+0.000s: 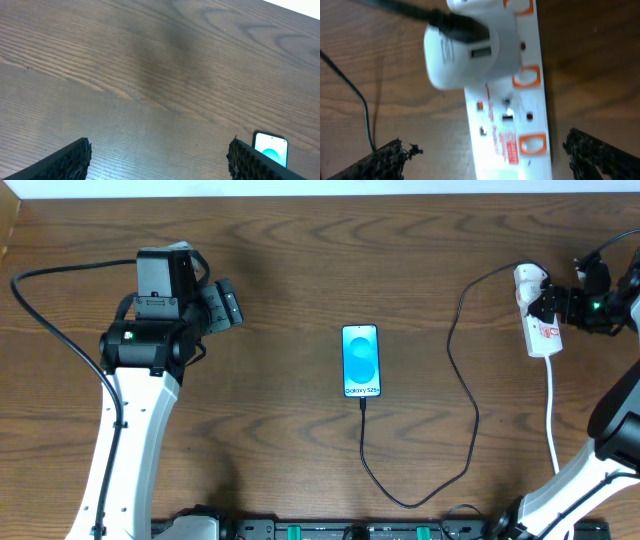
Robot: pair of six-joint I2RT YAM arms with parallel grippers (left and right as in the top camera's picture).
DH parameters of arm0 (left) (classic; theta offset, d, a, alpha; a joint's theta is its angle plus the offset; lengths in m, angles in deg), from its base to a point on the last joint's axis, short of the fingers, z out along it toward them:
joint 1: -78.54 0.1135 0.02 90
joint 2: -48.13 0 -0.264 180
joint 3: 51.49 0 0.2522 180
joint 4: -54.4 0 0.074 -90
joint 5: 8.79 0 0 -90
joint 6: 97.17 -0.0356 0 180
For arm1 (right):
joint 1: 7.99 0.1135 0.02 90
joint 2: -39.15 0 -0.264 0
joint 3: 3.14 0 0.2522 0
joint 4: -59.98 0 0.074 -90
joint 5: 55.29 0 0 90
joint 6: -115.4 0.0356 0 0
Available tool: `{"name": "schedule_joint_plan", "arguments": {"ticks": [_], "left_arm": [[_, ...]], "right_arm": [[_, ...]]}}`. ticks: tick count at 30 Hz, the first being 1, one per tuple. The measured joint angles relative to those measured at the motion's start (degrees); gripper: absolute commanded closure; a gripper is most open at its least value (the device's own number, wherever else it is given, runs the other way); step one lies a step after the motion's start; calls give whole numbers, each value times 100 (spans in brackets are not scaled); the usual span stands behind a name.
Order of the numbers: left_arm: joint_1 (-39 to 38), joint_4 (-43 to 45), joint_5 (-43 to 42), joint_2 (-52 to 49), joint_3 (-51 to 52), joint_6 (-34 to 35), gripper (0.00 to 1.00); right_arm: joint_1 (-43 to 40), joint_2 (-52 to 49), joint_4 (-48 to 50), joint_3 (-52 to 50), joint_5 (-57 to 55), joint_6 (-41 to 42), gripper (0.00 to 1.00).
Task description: Plug charger to phone and switch on socket
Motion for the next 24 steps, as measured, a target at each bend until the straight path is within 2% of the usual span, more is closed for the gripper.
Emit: {"name": "schedule_joint_plan", "arguments": {"ticks": [14,24], "left_arm": [[0,0,-2,0,0,0,13],[0,0,-2,0,0,0,13]], "right_arm": [[7,-42,457,0,426,-72,1],[44,-42,883,-223,501,308,1]]}}
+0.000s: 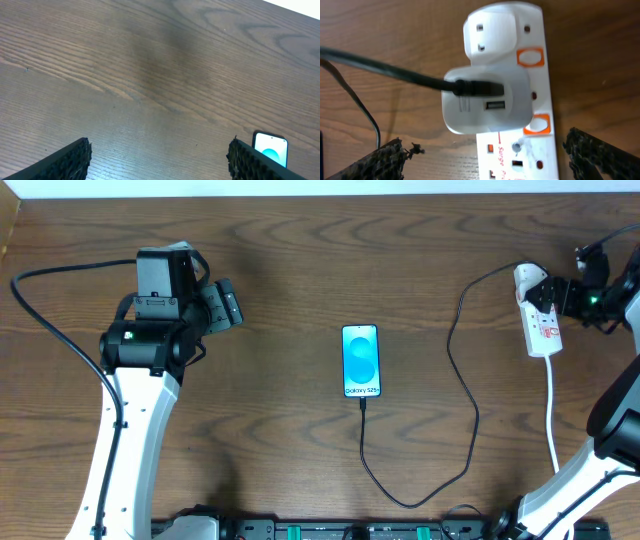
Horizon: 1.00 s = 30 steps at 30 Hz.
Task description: Plug charger to phone and switch on socket
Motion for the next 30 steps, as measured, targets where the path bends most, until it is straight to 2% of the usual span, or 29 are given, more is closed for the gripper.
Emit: {"name": "schedule_joint_plan", "arguments": {"ticks": [30], "left_arm": [[0,0,0,0,0,0,13]], "right_arm": [[339,-81,332,-299,-105,162,1]]}}
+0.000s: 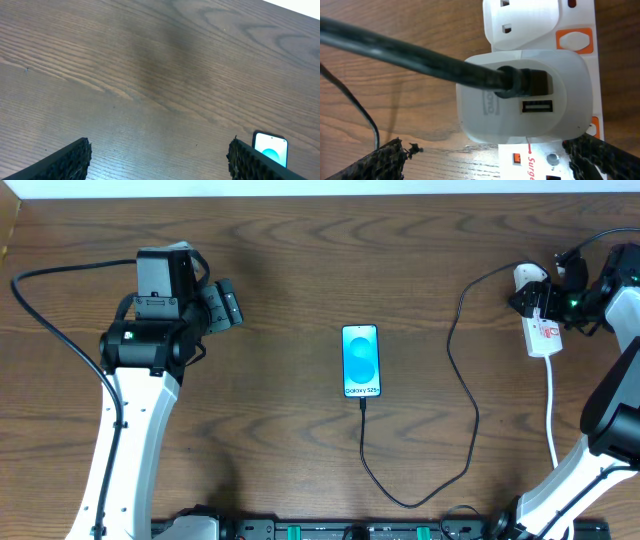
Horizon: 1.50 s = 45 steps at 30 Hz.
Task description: Plug charger to phone and switch on socket
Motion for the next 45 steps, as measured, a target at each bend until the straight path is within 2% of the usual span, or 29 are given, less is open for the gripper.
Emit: {"name": "schedule_joint_plan", "arguments": {"ticks": [11,25,45], "left_arm": [[0,0,0,0,0,0,13],[0,0,0,0,0,0,13],[0,0,0,0,0,0,13]], "right_arm": [[33,0,35,-2,-129,2,1],[31,-22,7,116,-66,485,1],[48,-76,-48,291,-223,234,1]]}}
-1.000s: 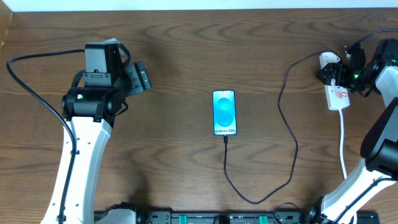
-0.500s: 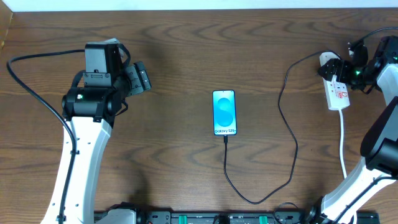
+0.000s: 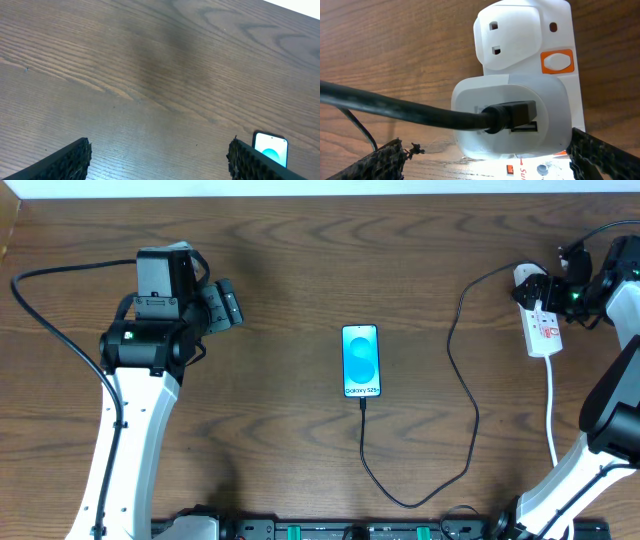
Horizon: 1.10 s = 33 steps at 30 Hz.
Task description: Plug charger to phone and switch on socket
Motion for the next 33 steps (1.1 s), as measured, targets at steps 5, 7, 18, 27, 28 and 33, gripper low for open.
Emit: {"name": "schedule_joint_plan", "arguments": {"ticks": [5,7,18,27,28,33], "left_arm": [[0,0,0,0,0,0,13],[0,0,0,0,0,0,13],[0,0,0,0,0,0,13],[0,0,0,0,0,0,13],[0,0,0,0,0,0,13],[0,0,0,0,0,0,13]], "right_arm": [[33,-153,-26,70,-70,-31,1],[52,-153,-76,103,-74,-37,1],[74,-153,-234,144,-120,-33,1],[74,-153,-269,164,-118,9,1],[74,-153,-262,164,-116,11,1],[74,-153,-223,164,-85,125,1]]}}
